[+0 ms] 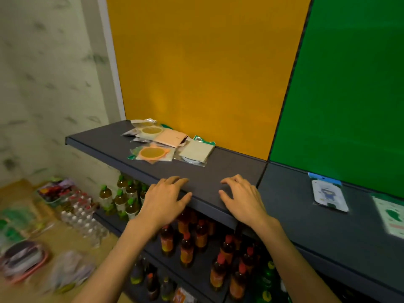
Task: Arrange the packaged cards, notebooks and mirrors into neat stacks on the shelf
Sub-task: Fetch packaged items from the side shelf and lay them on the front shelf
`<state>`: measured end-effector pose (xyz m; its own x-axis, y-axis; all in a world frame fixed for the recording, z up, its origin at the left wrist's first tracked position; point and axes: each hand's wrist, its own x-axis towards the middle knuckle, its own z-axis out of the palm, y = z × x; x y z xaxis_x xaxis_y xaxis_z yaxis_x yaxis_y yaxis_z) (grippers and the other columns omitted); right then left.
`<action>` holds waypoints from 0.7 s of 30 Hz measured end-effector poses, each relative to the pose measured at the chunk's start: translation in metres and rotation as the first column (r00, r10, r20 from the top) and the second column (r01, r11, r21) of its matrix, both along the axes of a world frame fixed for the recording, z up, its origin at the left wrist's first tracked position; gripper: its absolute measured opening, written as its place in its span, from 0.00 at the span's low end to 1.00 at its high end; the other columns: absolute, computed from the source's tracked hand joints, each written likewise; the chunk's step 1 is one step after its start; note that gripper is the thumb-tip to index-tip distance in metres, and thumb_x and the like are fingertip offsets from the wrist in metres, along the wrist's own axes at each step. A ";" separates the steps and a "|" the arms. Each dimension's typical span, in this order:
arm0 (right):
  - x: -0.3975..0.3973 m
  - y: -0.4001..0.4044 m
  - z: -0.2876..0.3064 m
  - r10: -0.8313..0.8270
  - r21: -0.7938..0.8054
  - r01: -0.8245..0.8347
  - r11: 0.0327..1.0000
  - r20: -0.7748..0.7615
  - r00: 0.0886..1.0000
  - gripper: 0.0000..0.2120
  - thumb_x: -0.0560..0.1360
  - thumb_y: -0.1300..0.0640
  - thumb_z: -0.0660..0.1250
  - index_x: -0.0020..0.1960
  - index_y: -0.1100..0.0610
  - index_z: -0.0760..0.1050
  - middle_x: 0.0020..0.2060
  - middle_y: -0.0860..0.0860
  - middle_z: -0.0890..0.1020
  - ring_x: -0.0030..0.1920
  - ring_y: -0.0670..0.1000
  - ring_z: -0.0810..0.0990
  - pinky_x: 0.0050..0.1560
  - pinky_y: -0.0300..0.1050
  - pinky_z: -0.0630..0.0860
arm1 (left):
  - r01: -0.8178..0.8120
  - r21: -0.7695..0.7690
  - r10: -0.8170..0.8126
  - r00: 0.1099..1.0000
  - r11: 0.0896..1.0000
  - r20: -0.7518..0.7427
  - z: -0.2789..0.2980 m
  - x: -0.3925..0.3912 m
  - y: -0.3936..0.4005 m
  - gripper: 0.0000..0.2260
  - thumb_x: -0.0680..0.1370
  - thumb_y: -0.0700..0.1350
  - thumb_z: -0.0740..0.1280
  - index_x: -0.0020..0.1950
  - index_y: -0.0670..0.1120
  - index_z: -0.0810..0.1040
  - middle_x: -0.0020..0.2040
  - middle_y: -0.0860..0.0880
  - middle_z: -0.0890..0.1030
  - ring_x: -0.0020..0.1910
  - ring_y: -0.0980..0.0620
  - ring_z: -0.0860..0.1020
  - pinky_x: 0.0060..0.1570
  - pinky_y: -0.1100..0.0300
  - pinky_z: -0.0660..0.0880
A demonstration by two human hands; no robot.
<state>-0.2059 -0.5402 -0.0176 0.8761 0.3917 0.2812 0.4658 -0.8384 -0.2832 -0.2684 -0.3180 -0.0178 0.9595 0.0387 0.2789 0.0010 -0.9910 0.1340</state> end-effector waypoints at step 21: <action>0.158 0.159 0.001 -0.191 0.039 0.191 0.981 -0.012 0.982 0.20 0.80 0.46 0.60 0.70 0.50 0.71 0.66 0.52 0.74 0.66 0.54 0.72 0.62 0.52 0.71 | -0.076 -0.049 0.070 0.991 0.996 -0.113 0.006 0.172 0.218 0.26 0.79 0.64 0.57 0.75 0.55 0.66 0.69 0.48 0.74 0.65 0.43 0.74 0.60 0.46 0.73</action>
<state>-0.0474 -0.3811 -0.0171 0.9360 0.2057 0.2855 0.2957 -0.8998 -0.3210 -0.0965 -0.1003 -0.0115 0.9785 0.1218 0.1662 0.0910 -0.9791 0.1817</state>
